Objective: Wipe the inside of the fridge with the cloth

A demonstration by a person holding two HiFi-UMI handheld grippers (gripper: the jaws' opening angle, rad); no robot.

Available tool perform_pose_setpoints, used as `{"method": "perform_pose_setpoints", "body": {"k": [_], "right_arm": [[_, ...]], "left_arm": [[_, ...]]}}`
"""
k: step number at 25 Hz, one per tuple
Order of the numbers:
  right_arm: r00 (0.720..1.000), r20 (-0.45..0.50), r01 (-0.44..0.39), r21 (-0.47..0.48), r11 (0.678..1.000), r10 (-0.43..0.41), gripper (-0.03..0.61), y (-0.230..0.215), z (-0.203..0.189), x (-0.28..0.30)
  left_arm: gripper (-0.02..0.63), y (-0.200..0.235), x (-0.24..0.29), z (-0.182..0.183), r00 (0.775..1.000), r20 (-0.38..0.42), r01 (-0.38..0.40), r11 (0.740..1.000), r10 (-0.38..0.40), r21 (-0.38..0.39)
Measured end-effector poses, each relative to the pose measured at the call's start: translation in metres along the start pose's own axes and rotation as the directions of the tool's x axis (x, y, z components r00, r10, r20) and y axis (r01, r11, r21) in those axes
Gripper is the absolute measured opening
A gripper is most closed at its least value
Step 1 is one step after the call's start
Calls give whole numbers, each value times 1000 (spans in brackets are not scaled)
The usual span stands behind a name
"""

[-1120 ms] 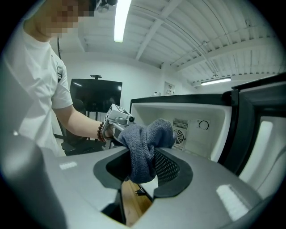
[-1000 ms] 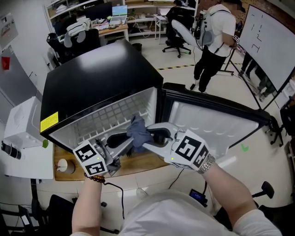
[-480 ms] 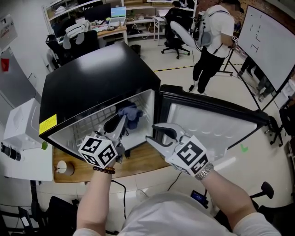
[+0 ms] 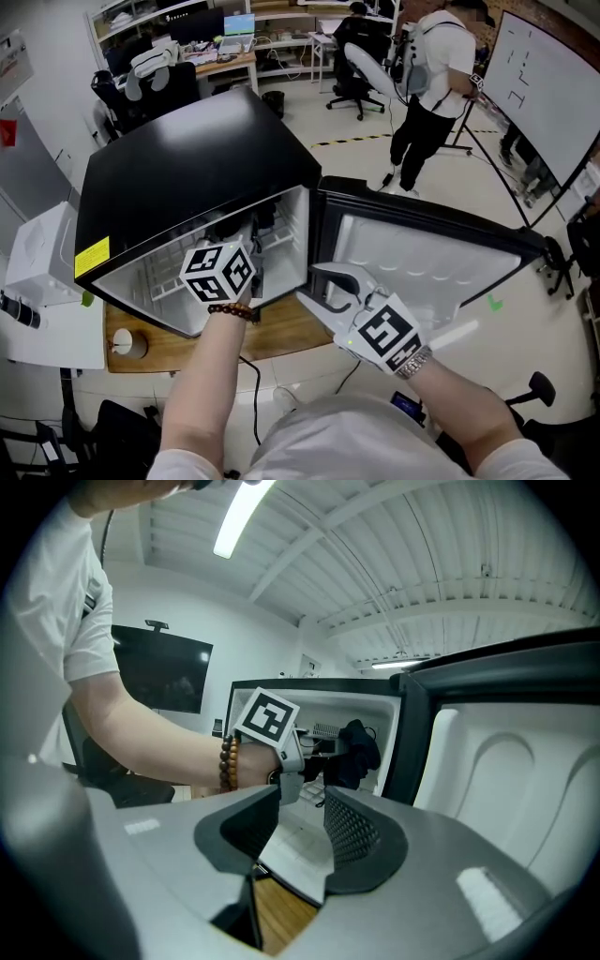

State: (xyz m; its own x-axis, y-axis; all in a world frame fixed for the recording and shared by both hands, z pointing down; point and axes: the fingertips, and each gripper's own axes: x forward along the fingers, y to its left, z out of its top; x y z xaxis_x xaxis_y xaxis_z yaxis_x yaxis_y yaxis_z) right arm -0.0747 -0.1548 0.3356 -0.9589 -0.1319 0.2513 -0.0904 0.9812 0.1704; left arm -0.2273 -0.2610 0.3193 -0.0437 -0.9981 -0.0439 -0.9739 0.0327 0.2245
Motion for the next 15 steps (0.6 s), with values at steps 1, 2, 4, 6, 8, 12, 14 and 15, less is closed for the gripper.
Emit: {"method": "perform_pose_setpoints", "body": {"k": [1,2,4,6,8,12,14,15], "right_arm": [[1000,2,-1,4,1000,1,155,1,-1,0],[1000,4,-2,8,1000,2,155,1,-1,-1],[1000,-1,-4,5,1000,4,155,0,-3,-2],[1000,-1,-4,4,1000,4,155,0,-3,-2],[1000,7,-5,13,1000,5,155,-1,-2,-2],[1000,-5,-9,-1,1000,9,155,-3,-4,-5],[1000,-7,-9,-1,1000,9,155,-4,-6,-7],[1000,-3,-8,6,1000,8,155,-4,-6,-8]], "left_arm": [[52,3,5,0,1000,1,-15,1000,15,-4],[52,6,9,0,1000,1,-30,1000,30,-7],[52,13,18,0,998,-1,-58,998,58,-15],[52,19,27,-1,997,-5,-81,996,81,-25],[52,24,35,-1,995,-12,-103,994,103,-31],[52,31,49,-3,989,-35,-142,990,141,-23],[52,33,56,-7,988,-48,-150,988,148,-25],[52,33,58,-9,987,-52,-151,988,150,-26]]}}
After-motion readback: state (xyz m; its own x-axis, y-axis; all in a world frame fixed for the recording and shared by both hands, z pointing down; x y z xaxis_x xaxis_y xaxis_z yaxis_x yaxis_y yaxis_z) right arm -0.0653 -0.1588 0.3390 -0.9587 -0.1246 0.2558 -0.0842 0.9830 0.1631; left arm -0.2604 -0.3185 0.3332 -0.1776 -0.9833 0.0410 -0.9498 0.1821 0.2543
